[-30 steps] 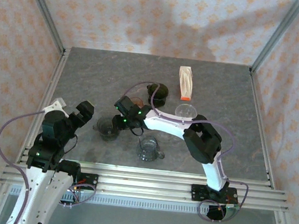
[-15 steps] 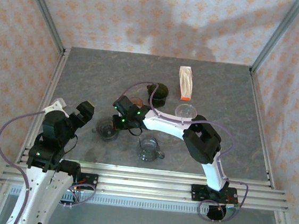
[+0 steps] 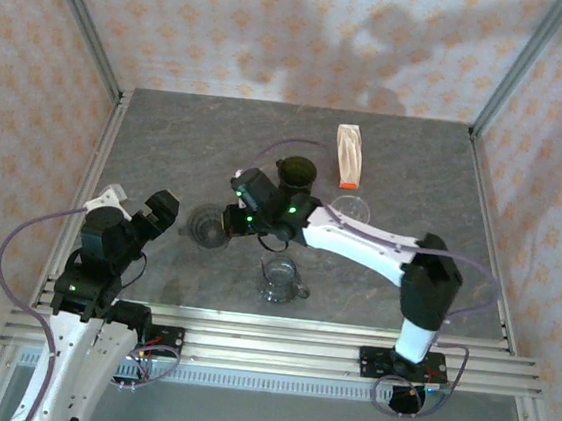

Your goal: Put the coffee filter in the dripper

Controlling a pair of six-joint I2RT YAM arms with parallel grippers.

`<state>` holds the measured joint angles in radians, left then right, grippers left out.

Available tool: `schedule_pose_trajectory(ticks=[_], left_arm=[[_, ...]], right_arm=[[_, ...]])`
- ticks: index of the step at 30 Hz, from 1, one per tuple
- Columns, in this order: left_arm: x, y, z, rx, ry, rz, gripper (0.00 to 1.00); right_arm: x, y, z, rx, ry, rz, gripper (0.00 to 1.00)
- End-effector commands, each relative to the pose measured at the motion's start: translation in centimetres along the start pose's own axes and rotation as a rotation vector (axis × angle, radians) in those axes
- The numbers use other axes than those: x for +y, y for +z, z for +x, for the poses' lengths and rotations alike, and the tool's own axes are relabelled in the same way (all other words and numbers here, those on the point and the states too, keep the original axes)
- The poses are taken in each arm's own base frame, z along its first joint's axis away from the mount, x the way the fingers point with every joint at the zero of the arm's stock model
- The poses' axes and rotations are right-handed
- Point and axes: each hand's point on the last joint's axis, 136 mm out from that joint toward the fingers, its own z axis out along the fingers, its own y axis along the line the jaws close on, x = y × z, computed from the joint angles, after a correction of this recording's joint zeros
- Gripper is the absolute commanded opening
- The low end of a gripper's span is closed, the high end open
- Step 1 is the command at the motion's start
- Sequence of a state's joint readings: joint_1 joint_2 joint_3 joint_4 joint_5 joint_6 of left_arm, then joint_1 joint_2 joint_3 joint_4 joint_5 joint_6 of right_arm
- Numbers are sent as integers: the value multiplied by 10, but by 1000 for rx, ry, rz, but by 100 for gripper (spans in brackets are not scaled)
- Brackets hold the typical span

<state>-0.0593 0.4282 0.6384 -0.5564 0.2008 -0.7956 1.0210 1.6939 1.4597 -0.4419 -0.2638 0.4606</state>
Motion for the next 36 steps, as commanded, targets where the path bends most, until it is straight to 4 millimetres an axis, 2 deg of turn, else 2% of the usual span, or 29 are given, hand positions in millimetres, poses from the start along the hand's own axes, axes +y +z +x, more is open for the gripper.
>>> schedule_pose_trajectory(ticks=[1,7,11,15,20,28,36], left_arm=[[-13,4,2,24,-16,59,99],[-28,20,18,67,-59,139,99],[-44,33,37,116,2,145,99],[-60,42,56,155,57,160,99],[-65,52,69,188,59,165,100],[-60,47,66,165,71,158,99],[-57,46,66,163,90,150,99]], right_arm=[[-21,-29,15,26,16,87,0],[-61,-74,43,53,68,172,0],[-82,-104,57,53,104,216,0],[-94,-120,67,75,131,243,0],[-96,-120,77,134,173,233,0],[-90,-100,85,217,207,191,0],[-98,-89,89,222,237,196,0]])
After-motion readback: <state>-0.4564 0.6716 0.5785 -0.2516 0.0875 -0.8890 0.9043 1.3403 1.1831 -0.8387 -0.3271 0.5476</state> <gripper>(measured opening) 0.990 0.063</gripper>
